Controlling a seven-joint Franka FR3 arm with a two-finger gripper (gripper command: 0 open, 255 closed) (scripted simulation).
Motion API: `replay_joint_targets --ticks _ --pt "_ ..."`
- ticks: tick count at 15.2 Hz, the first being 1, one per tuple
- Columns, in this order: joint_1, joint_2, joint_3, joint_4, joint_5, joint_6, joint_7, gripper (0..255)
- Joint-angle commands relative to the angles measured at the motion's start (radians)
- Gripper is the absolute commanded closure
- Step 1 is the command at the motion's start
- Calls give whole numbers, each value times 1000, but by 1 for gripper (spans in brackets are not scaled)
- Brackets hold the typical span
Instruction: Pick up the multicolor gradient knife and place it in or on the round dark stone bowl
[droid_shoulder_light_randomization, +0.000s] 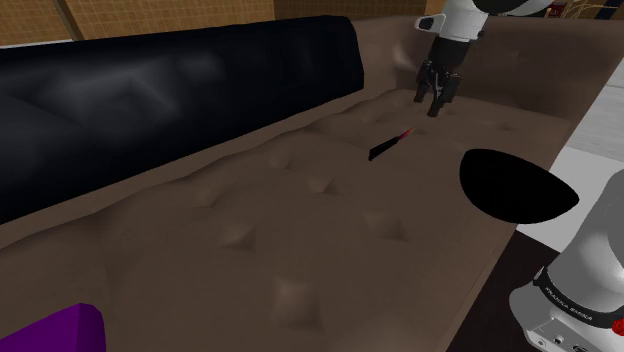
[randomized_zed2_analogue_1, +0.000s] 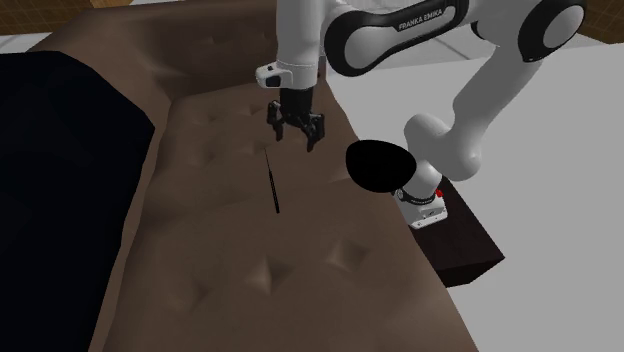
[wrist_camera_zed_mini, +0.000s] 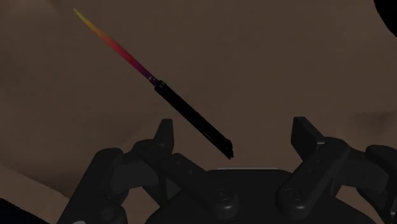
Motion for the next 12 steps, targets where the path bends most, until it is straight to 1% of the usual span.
replay_joint_targets --ticks 1,5,8,9,12 --pt "48 82 -41 23 8 39 -174 0" --pt "128 233 -101 74 37 92 -493 0" --pt "174 344 -122 114 66 124 -726 0" --pt "173 347 -121 115 67 125 -732 0" --pt "174 360 -120 88 74 165 -737 0"
